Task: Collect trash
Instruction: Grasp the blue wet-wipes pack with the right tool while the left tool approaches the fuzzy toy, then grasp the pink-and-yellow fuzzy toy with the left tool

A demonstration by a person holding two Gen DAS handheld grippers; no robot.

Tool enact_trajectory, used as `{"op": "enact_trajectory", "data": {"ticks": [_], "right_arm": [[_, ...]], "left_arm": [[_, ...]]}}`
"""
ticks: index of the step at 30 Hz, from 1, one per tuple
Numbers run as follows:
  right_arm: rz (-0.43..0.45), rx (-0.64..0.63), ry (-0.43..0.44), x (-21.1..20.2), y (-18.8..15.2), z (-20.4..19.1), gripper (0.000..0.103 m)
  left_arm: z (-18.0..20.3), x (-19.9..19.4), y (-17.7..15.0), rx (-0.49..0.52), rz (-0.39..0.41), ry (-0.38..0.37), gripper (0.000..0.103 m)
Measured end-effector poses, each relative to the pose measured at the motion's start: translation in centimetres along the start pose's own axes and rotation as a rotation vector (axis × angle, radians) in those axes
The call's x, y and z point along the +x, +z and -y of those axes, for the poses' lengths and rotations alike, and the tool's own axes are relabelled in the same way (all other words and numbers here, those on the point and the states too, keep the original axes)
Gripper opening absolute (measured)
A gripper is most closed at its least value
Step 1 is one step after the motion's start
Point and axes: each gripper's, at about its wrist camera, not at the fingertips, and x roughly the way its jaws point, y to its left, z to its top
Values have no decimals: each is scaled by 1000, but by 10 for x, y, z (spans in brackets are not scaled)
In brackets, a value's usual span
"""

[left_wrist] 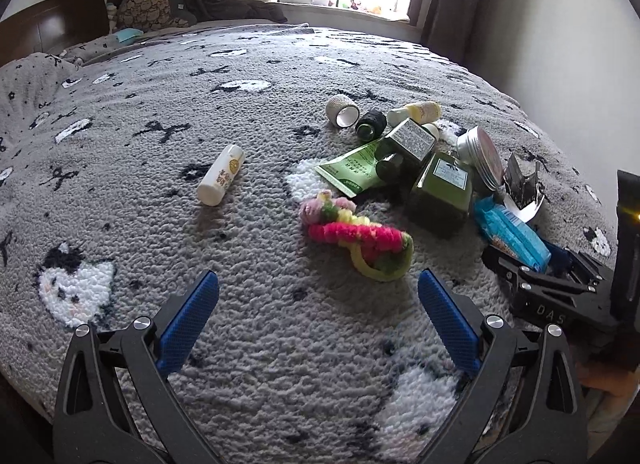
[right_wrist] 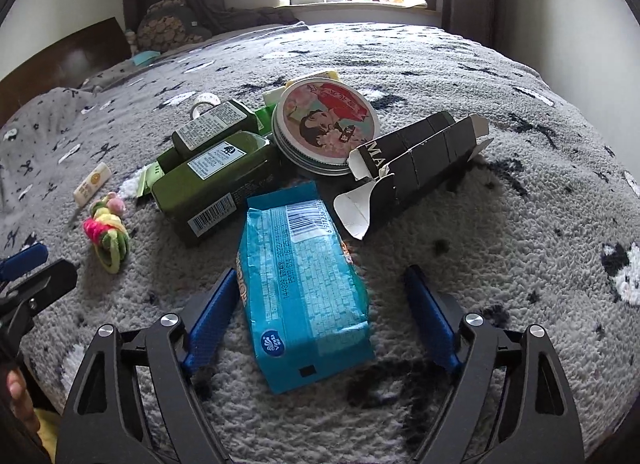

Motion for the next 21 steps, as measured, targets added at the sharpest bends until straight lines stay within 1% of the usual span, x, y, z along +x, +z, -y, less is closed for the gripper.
{"op": "enact_trajectory", "data": {"ticks": [2,4,5,6,8,10,11,12,15,19,20,21], "right_arm": [[9,11,-13,-2,0,2,67],[18,31,-21,-3,0,6,58],[23,40,-20,-5,-1,8,55],[27,47,-17,-6,-1,11,54],[29,50,-14,-6,-1,13,49],[31,45,-23,-8,-1,14,46],[31,42,-25,-9,-2,14,45],[31,39,-26,-11,-2,14,45],[25,37,-20,-19,-6,16,43],[12,42,-3,-29,-13,15,43],[11,42,2,-33,-16,15,43],[11,41,8,-36,-18,14,43]], "left_arm": [[6,7,6,5,1,-9,93],[10,15,12,11,2,-10,93],[12,19,16,12,2,-3,92],[14,23,19,14,0,3,92],[17,32,26,23,-16,11,92],[19,43,30,35,-44,15,84],[20,49,31,40,-68,15,72],[20,54,31,43,-92,21,67],[20,52,28,65,-100,25,63],[16,42,19,65,-108,-1,60],[15,39,16,68,-110,-11,52],[15,36,14,67,-110,-19,52]]}}
